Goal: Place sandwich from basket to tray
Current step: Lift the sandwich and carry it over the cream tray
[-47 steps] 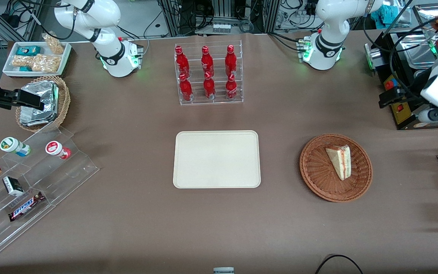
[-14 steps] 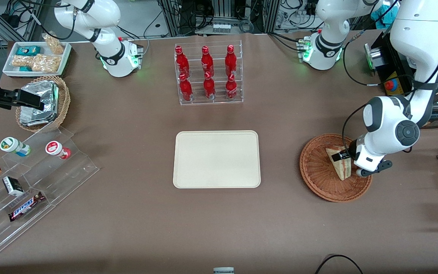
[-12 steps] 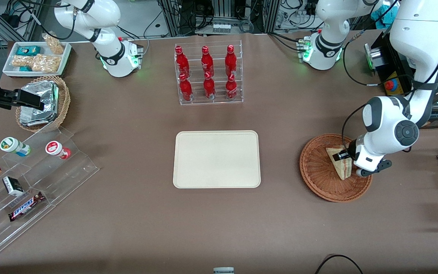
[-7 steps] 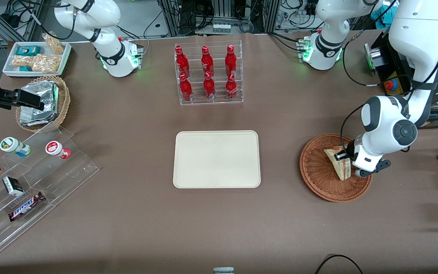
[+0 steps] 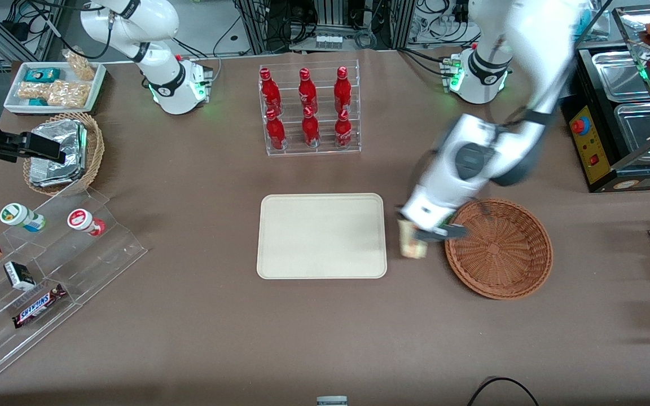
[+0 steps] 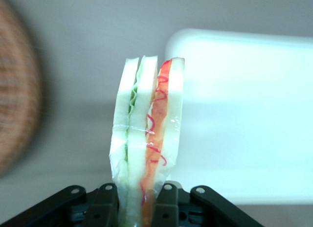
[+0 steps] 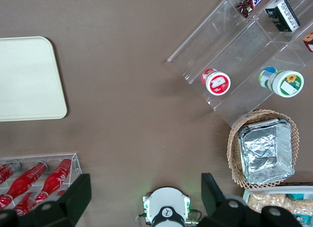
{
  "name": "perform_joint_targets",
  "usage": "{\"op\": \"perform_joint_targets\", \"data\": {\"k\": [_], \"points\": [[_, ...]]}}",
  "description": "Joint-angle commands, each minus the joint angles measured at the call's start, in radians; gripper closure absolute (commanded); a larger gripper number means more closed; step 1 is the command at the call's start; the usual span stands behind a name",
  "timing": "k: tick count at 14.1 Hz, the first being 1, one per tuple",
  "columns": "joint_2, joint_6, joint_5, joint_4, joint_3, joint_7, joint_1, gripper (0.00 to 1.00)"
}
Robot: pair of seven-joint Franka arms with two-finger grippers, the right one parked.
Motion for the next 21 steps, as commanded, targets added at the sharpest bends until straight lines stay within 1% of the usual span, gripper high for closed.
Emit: {"op": "perform_joint_targets", "data": {"k": [1, 3, 5, 7, 8, 10, 11, 12, 13, 14, 16, 18, 19, 20, 21], "points": [[0.166, -0.027, 0.091, 0.186, 0.018, -0.121, -0.13, 0.86], [0.296, -0.086, 0.197, 0.359, 0.02, -0.277, -0.212, 0.86], [0.419, -0.18, 0.27, 0.538, 0.02, -0.382, -0.275, 0.86], [0.506, -0.188, 0.277, 0.649, 0.021, -0.44, -0.308, 0.86], [0.528, -0.19, 0.277, 0.68, 0.024, -0.443, -0.328, 0.86], [0.539, -0.188, 0.277, 0.683, 0.026, -0.444, -0.341, 0.85], [0.542, -0.185, 0.275, 0.683, 0.026, -0.443, -0.344, 0.79], [0.545, -0.185, 0.275, 0.683, 0.026, -0.439, -0.344, 0.59], [0.545, -0.185, 0.275, 0.683, 0.026, -0.439, -0.344, 0.17], [0.541, -0.185, 0.28, 0.683, 0.026, -0.44, -0.342, 0.0], [0.519, -0.19, 0.281, 0.691, 0.029, -0.44, -0.332, 0.0], [0.45, -0.211, 0.268, 0.689, 0.049, -0.434, -0.306, 0.0], [0.395, -0.26, 0.262, 0.688, 0.046, -0.43, -0.265, 0.0], [0.337, -0.315, 0.233, 0.683, 0.035, -0.425, -0.211, 0.0], [0.267, -0.37, 0.188, 0.667, 0.029, -0.389, -0.171, 0.0]]}}
